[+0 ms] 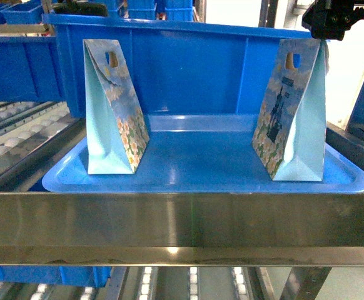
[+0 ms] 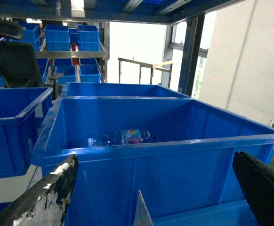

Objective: Move flower gift bag to table near conveyor

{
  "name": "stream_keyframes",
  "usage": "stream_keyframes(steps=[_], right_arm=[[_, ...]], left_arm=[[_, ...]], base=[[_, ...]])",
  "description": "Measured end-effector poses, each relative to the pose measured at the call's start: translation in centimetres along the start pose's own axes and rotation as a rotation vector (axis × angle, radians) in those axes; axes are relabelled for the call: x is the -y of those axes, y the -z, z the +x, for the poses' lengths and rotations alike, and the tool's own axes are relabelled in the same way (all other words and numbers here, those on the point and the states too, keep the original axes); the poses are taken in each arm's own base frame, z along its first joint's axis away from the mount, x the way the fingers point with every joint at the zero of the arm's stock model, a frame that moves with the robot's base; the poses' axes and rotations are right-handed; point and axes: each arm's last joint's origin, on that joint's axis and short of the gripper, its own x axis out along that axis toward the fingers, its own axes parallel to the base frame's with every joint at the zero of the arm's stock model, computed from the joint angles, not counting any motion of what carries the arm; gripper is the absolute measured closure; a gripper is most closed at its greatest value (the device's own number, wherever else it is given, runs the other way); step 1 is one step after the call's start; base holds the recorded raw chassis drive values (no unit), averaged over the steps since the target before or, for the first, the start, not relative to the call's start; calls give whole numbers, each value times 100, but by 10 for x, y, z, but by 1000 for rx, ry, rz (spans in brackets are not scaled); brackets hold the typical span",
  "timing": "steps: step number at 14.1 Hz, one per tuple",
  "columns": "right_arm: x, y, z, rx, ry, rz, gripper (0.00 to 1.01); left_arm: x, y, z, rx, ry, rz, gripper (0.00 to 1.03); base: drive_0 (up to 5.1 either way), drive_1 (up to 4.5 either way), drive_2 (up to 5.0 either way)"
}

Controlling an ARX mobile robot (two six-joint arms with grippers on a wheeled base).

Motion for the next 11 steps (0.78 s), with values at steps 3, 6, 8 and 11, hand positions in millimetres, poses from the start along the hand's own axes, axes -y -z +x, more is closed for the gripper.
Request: stream_keyframes(steps=[3, 6, 8, 11], right_arm=[[-15, -16, -10, 46, -11, -9, 3], [-30, -21, -13, 43, -61, -15, 3], [-33, -11, -13, 5, -63, -18, 3], [-33, 14, -5, -74, -24, -37, 3]], left_arm=[[0, 0, 0, 0, 0, 0, 5], [0, 0, 0, 0, 0, 0, 5], [0, 0, 0, 0, -1, 0, 5], [0, 0, 0, 0, 0, 0, 5]], base=[[0, 0, 0], [0, 0, 0], [0, 0, 0], [0, 0, 0]])
